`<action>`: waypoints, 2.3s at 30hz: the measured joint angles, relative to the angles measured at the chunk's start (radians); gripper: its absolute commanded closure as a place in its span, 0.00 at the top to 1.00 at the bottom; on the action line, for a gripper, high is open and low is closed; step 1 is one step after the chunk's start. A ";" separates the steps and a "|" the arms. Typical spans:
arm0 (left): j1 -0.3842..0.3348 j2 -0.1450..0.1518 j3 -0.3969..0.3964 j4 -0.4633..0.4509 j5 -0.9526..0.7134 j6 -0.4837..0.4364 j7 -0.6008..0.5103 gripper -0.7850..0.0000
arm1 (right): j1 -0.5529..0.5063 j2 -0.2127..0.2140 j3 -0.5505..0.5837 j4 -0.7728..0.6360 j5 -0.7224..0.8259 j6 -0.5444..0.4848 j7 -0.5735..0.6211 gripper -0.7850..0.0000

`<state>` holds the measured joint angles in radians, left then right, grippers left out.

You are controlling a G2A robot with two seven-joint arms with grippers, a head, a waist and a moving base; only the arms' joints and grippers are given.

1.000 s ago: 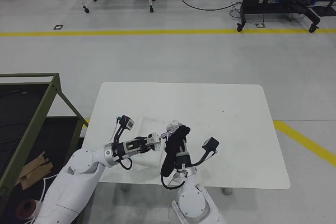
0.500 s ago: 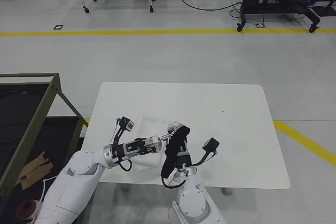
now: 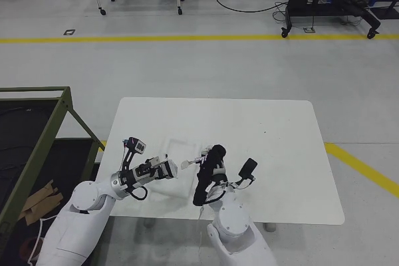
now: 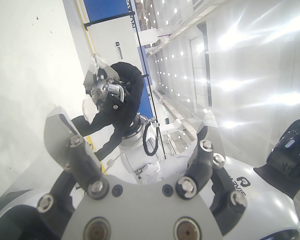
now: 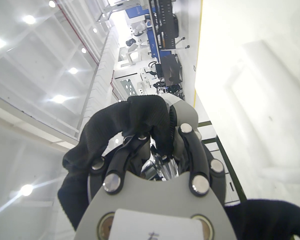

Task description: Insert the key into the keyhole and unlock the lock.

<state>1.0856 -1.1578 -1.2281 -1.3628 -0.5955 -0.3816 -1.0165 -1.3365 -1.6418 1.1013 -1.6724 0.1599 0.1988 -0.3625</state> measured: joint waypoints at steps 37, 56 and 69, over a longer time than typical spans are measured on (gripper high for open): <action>0.011 -0.022 0.048 0.079 -0.003 0.001 0.169 0.63 | 0.096 -0.015 0.137 0.063 0.374 0.157 0.065 0.00; -0.077 -0.046 0.100 0.146 0.070 0.033 0.212 0.20 | 0.128 -0.011 0.103 0.161 0.223 -0.062 0.128 0.00; -0.081 -0.045 0.080 0.141 0.082 0.041 0.184 0.13 | 0.137 -0.016 0.066 0.192 0.145 -0.136 0.113 0.00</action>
<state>1.0041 -1.2024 -1.1480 -1.2218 -0.5136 -0.3410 -0.8321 -1.1991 -1.6577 1.1670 -1.4806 0.3048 0.0631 -0.2497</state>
